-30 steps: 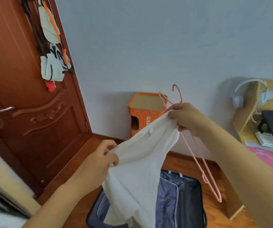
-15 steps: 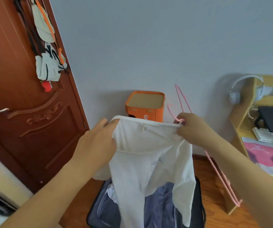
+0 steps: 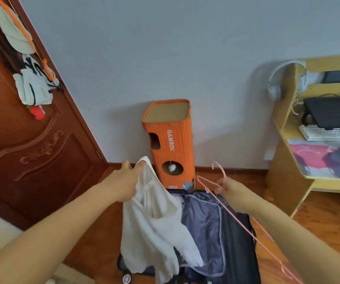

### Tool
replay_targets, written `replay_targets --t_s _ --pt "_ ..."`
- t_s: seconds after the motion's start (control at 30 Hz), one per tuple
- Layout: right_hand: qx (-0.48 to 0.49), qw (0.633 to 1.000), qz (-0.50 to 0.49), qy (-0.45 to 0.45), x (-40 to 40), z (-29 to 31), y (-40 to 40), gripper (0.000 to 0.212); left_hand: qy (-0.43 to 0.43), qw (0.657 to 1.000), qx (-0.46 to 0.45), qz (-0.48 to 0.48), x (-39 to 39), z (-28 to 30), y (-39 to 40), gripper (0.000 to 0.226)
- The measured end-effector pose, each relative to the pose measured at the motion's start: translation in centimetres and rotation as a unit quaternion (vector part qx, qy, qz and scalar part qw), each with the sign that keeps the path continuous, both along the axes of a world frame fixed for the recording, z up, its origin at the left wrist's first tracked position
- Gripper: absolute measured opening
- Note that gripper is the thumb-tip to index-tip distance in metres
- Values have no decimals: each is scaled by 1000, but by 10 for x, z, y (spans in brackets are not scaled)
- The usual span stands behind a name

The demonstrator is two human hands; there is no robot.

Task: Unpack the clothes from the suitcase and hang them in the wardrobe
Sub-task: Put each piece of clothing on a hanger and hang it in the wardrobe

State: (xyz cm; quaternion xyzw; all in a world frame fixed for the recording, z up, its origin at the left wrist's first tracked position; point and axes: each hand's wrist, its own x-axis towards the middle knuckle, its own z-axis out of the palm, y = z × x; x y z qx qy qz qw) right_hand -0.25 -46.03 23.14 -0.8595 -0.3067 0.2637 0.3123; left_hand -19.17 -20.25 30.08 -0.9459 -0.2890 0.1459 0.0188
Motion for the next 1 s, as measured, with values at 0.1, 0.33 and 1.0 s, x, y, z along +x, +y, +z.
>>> replay_targets --t_s 0.1,0.33,1.0 --pt "72 997 -25 19 -8 11 -21 12 94 993 -69 16 6 3 12 106" --pt "119 992 48 -1 -29 68 -46 20 152 983 -97 37 19 19 7 96" --pt "345 939 1 14 -69 60 50 18 -168 963 -116 -175 -3 58 -86 68"
